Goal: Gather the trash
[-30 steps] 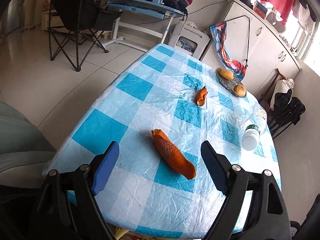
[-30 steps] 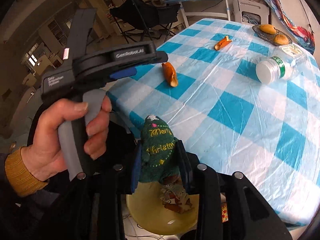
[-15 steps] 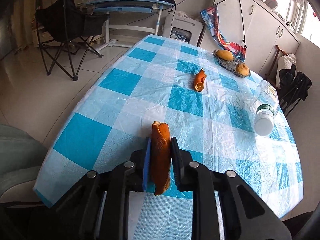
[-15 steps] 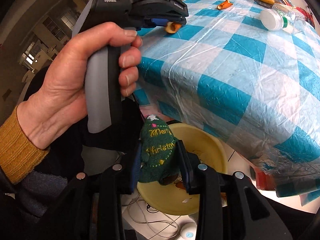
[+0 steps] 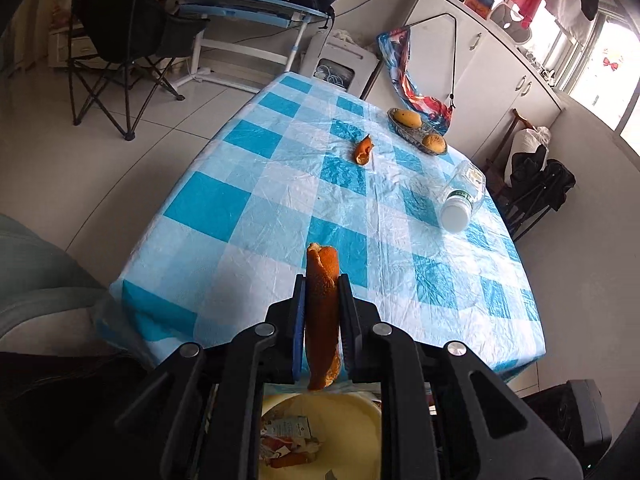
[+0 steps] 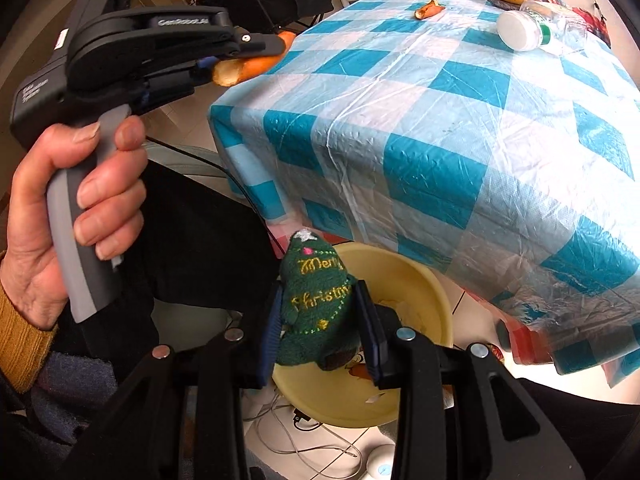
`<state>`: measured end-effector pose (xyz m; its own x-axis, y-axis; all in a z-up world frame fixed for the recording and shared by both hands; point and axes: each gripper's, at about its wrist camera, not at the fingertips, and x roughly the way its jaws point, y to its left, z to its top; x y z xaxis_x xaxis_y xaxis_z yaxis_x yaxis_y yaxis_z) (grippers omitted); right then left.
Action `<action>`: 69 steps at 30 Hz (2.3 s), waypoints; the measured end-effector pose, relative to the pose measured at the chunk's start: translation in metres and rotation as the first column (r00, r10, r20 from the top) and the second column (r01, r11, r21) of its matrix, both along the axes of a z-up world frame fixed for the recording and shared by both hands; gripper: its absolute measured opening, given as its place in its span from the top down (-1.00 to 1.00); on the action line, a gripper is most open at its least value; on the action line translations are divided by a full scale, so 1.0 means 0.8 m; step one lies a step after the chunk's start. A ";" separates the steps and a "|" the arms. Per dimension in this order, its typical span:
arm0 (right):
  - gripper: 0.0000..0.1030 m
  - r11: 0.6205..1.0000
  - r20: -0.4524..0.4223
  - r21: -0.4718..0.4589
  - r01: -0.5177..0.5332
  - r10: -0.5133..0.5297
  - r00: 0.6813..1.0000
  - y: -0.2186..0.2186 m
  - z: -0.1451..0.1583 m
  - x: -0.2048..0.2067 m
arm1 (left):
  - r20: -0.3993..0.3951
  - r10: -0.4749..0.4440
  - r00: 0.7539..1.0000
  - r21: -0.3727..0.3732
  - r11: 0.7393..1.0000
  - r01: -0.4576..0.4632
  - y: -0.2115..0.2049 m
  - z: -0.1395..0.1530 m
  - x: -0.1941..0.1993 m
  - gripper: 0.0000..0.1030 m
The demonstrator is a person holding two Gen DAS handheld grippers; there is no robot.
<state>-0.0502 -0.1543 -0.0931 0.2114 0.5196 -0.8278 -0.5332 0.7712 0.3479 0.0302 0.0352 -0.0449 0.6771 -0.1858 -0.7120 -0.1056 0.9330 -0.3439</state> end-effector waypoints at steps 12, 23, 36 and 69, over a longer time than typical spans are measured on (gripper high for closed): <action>0.11 0.991 -0.002 -0.003 0.134 -0.134 0.991 -0.043 -0.004 -0.009 | -0.152 -0.132 0.979 0.072 0.987 0.144 -0.053 -0.026 -0.104 0.69; -0.22 0.932 0.049 0.043 0.360 -0.362 0.931 -0.087 0.002 -0.008 | -0.018 -0.082 0.996 0.137 0.987 0.084 -0.047 0.000 -0.119 -0.13; -0.29 0.941 0.098 -0.024 0.337 -0.333 0.938 -0.072 -0.002 -0.005 | 0.060 -0.039 0.997 0.188 0.982 0.027 -0.049 0.013 -0.117 -0.56; -0.30 0.943 0.110 -0.058 0.327 -0.319 0.941 -0.065 -0.004 -0.005 | 0.070 -0.026 0.997 0.187 0.982 0.012 -0.040 0.017 -0.114 -0.71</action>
<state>-0.0545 -0.2062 -0.0962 0.4398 0.3478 -0.8280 -0.2796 0.9292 0.2418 -0.0613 0.0033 -0.0315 0.7253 -0.0680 -0.6850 -0.0685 0.9830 -0.1701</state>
